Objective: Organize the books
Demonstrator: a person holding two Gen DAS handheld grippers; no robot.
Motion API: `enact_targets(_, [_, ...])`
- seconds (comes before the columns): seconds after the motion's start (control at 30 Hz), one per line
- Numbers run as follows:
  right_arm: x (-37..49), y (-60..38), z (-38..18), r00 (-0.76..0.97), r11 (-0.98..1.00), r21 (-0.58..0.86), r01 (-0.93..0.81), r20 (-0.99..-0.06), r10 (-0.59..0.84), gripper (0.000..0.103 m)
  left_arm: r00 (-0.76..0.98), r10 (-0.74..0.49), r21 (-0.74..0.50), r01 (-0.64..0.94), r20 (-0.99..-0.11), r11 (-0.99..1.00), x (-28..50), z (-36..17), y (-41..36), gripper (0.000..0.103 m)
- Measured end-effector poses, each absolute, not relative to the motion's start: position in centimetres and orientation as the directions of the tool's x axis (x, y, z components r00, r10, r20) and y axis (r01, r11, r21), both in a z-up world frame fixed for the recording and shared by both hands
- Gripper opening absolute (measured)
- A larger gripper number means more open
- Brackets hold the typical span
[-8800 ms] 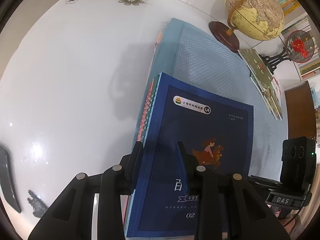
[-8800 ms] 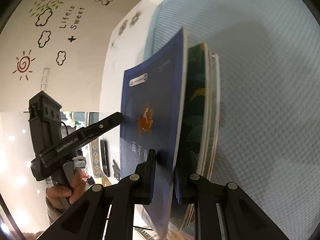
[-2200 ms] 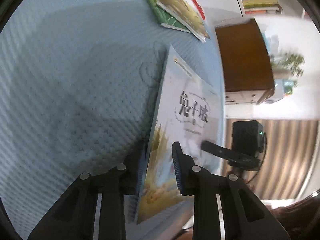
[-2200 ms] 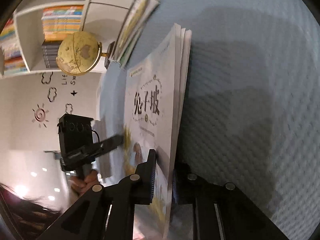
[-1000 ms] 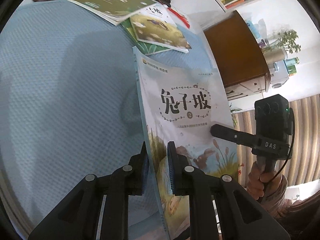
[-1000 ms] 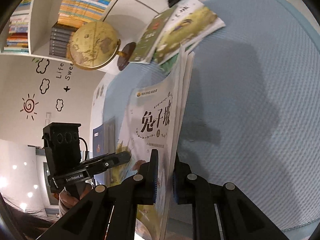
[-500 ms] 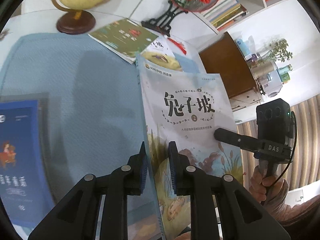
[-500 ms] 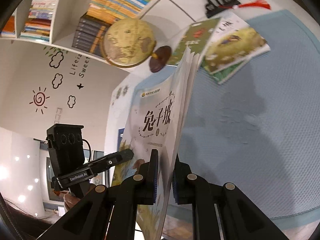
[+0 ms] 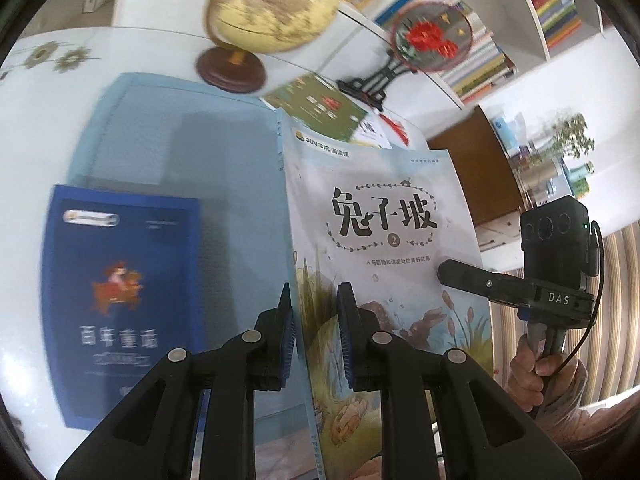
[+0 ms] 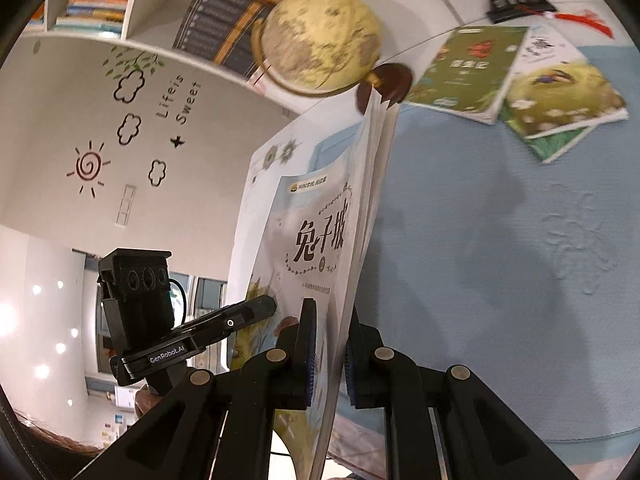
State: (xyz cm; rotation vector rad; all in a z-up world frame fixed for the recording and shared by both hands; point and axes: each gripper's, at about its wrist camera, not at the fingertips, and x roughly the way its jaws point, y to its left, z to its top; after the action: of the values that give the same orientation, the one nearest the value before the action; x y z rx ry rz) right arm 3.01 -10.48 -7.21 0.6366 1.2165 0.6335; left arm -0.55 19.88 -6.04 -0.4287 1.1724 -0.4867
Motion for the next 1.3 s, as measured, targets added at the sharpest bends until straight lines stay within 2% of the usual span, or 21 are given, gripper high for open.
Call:
enact_targets(0.43, [5.3, 0.5, -8.9, 0.107, 0.641, 0.749, -0.167, -0.632, 0.767, 0.013, 0.381, -0.503, -0.544, -0.001, -0.776, 0.839, -1.9, -7.6, 30.1, 0.018])
enact_targets(0.63, [5.8, 4.7, -12.2, 0.067, 0.658, 0.730, -0.184, -0.658, 0.750, 0.013, 0.376, -0.460, -0.518, -0.064, -0.804, 0.853, -1.7, -10.8, 33.7, 0.019])
enact_targets(0.9, [6.3, 6.8, -17.1, 0.039, 0.668, 0.734, -0.119, -0.669, 0.742, 0.013, 0.355, -0.462, -0.523, -0.097, -0.813, 0.847, -1.4, -14.1, 35.8, 0.019])
enact_targets(1.3, [6.5, 8.9, -19.5, 0.025, 0.705, 0.706, -0.065, -0.705, 0.708, 0.016, 0.346, -0.445, -0.511, -0.125, -0.826, 0.850, -1.5, -15.6, 36.0, 0.019])
